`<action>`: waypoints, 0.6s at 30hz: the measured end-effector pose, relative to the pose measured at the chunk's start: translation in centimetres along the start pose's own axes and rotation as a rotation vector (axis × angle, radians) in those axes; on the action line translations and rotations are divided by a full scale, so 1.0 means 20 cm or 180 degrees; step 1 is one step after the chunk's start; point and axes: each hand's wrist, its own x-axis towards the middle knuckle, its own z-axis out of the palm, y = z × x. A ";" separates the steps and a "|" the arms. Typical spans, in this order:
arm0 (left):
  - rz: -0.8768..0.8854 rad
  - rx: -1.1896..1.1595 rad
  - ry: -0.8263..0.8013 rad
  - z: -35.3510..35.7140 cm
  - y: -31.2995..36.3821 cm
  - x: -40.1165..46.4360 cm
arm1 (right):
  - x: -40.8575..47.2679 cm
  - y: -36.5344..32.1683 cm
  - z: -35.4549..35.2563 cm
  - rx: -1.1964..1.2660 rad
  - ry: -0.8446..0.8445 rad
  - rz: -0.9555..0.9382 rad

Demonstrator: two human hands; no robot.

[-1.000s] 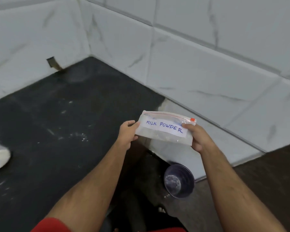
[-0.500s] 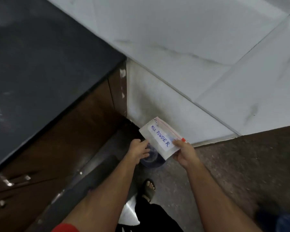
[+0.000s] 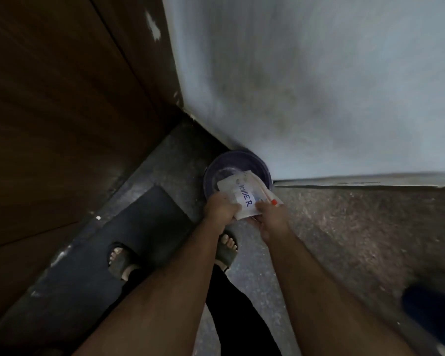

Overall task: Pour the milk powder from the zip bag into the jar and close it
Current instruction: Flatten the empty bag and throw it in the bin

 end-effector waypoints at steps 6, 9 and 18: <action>0.0190 0.0480 -0.0027 0.07 -0.22 0.53 | 0.50 0.18 0.06 -0.0342 0.0040 -0.0084; 0.0263 0.0548 -0.0129 0.10 -0.29 0.72 | 0.75 0.24 0.07 -0.0560 0.0032 -0.0123; 0.0420 0.0854 -0.0405 0.07 -0.38 0.89 | 1.09 0.39 0.01 -0.1854 0.0670 -0.0583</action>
